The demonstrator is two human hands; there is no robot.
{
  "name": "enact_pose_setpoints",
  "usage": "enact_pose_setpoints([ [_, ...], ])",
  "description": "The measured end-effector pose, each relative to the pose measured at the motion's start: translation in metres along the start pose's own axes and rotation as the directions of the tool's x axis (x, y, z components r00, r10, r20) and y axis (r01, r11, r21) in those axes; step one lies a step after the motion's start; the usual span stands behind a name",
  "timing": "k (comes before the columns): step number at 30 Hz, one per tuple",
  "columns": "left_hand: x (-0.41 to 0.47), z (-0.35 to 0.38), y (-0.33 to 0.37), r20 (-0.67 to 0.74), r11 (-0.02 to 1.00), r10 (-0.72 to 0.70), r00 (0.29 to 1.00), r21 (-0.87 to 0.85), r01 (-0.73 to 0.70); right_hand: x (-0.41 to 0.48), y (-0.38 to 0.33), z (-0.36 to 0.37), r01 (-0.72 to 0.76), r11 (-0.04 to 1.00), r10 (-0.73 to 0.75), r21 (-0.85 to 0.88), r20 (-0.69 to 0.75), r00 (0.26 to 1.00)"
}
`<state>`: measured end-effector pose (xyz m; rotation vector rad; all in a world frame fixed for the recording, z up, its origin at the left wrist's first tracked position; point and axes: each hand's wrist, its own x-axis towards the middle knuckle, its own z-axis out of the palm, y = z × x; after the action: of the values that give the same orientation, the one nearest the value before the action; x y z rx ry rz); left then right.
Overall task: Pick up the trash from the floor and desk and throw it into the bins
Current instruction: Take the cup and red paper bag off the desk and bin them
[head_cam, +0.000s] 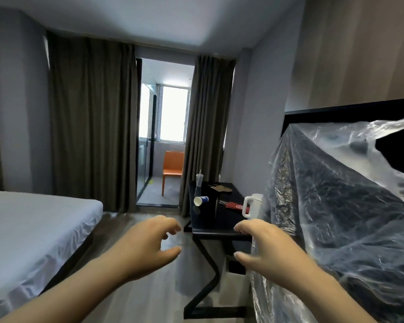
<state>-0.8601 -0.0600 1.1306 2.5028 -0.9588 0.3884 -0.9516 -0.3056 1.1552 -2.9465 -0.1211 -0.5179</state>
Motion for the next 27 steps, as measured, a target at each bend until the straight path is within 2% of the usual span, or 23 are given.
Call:
enact_pose_setpoints([
  [13,0.126,0.042,-0.147,0.095,0.998,-0.02,0.995,-0.05,0.025,0.167,0.019,0.099,-0.055,0.998,0.053,0.012,0.102,0.993],
  [27,0.34,0.104,-0.243,0.111,0.998,-0.026,0.993,0.054,0.02,0.368,0.133,0.171,-0.088,0.994,0.083,0.062,0.076,0.994],
])
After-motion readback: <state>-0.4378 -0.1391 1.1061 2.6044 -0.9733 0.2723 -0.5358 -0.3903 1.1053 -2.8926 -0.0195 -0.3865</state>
